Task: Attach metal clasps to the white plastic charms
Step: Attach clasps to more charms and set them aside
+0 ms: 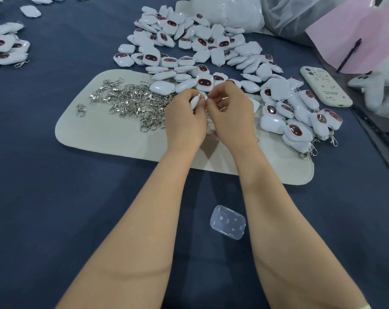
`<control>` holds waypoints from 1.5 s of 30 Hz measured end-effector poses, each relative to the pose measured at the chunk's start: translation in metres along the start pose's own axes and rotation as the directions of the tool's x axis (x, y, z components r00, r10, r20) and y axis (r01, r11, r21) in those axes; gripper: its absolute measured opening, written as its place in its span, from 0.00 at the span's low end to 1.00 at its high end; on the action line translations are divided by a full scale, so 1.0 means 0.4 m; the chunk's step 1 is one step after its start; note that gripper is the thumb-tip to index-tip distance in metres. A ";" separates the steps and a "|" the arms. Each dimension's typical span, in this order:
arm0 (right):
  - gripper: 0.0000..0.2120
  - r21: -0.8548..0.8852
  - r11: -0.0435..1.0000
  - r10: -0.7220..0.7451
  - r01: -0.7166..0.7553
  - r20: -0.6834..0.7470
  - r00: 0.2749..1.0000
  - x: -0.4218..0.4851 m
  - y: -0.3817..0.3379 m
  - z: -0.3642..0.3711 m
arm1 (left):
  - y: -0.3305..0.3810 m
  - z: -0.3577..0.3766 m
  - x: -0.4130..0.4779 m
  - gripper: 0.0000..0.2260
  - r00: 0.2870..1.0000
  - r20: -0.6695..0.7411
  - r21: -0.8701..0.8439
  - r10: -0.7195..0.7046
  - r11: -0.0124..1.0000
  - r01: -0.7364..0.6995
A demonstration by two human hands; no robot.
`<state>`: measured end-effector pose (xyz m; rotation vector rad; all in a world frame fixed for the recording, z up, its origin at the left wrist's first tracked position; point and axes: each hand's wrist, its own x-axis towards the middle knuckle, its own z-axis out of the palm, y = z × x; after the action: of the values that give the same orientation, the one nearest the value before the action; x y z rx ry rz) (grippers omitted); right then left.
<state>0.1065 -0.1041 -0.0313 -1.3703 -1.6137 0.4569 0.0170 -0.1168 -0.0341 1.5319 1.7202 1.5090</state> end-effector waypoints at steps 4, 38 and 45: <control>0.03 0.028 0.999 0.028 -0.030 0.076 0.997 0.002 0.003 -0.005 | -0.004 0.000 -0.001 0.06 1.000 0.009 0.014 -0.003 1.000 0.003; 0.03 0.096 0.993 -0.081 0.072 0.083 0.993 -0.008 0.014 -0.008 | 0.005 -0.013 -0.002 0.07 0.997 0.042 -0.077 -0.068 0.994 0.071; 0.06 0.107 0.994 -0.016 0.009 0.059 0.998 -0.005 0.013 -0.017 | -0.005 -0.008 0.006 0.05 0.992 0.108 -0.123 -0.062 0.990 0.075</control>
<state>0.1150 -0.1065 -0.0327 -1.2764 -1.6213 0.5735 0.0127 -0.1158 -0.0339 1.4457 1.5716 1.4491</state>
